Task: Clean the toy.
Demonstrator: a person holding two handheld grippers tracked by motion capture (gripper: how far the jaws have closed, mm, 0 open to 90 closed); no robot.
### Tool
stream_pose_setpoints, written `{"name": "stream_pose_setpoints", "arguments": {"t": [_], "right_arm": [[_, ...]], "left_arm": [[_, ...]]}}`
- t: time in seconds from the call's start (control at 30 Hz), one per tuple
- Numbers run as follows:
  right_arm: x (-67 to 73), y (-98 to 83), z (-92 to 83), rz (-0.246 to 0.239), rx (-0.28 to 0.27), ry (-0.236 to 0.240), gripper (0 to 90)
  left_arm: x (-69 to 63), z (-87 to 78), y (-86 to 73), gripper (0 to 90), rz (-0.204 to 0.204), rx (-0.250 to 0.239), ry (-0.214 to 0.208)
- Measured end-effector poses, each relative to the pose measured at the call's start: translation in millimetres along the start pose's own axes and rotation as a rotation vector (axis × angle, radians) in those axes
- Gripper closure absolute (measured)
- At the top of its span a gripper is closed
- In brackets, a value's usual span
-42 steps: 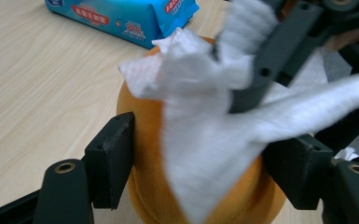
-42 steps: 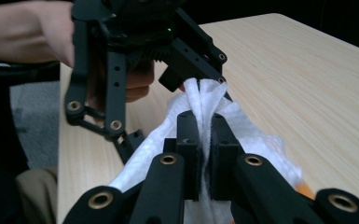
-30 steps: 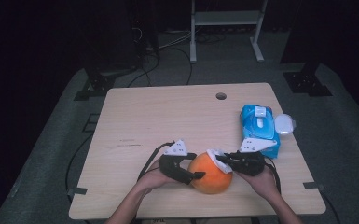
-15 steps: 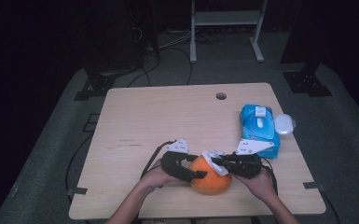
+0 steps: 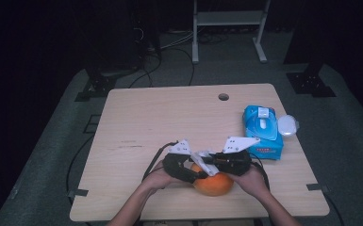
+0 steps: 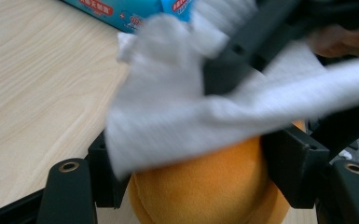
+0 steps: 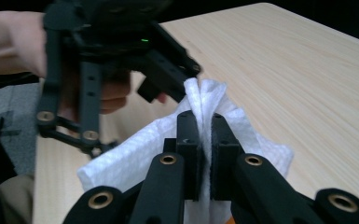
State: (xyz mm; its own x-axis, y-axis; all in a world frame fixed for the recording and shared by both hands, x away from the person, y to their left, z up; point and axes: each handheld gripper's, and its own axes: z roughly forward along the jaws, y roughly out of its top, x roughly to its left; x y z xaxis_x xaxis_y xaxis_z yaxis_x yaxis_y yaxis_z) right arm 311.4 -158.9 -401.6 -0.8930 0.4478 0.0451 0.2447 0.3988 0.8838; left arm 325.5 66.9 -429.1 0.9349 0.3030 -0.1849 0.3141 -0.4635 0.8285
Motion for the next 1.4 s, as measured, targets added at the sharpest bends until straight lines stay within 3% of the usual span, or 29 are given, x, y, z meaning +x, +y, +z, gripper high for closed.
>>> {"name": "stream_pose_setpoints", "arguments": {"t": [0.17, 0.3, 0.43, 0.53, 0.67, 0.8, 0.93, 1.07, 1.13, 1.27, 1.4], "right_arm": [[-12.3, -11.3, -10.5, 0.047, -0.004, -0.033, 84.1], [-16.5, -23.2, -22.7, 0.083, -0.01, -0.05, 84.2], [-14.1, -31.8, -34.7, 0.1, -0.013, -0.057, 84.2], [-8.3, -34.9, -40.3, 0.111, -0.018, -0.037, 84.3], [-1.5, -29.6, -36.1, 0.09, -0.021, -0.019, 84.2], [-8.5, -22.5, -29.2, 0.089, -0.027, -0.016, 84.1], [-16.7, -26.0, -24.0, 0.124, -0.016, 0.011, 84.2], [-9.8, -31.3, -23.8, 0.113, -0.023, 0.012, 84.2], [-7.2, -31.1, -25.2, 0.11, -0.024, 0.016, 84.2], [-1.3, -26.1, -29.2, 0.083, -0.031, 0.001, 84.3], [-2.7, -12.0, -39.4, 0.06, -0.079, -0.023, 84.3]], "left_arm": [[-3.0, -2.0, -3.8, 31.0, 0.028, -0.006, 0.008], [-2.8, -3.3, -7.3, 30.9, 0.026, -0.017, 0.009], [-2.6, -3.8, -7.7, 30.6, 0.022, -0.015, 0.011], [-1.5, -3.4, -8.0, 29.3, 0.017, -0.018, 0.01], [-4.2, -2.6, -6.2, 28.9, 0.027, -0.018, 0.01], [-6.5, -4.4, -4.2, 26.9, 0.04, -0.013, -0.011], [-2.1, -4.9, -5.4, 20.7, 0.019, -0.022, -0.04], [5.8, 1.2, -7.1, 7.9, -0.075, 0.021, -0.073], [6.4, 7.0, -8.1, 7.4, -0.093, 0.042, -0.108], [1.5, 0.9, -1.7, 25.1, -0.033, 0.006, -0.105], [-4.1, -9.7, 12.5, 31.4, 0.103, -0.075, -0.011]]}}
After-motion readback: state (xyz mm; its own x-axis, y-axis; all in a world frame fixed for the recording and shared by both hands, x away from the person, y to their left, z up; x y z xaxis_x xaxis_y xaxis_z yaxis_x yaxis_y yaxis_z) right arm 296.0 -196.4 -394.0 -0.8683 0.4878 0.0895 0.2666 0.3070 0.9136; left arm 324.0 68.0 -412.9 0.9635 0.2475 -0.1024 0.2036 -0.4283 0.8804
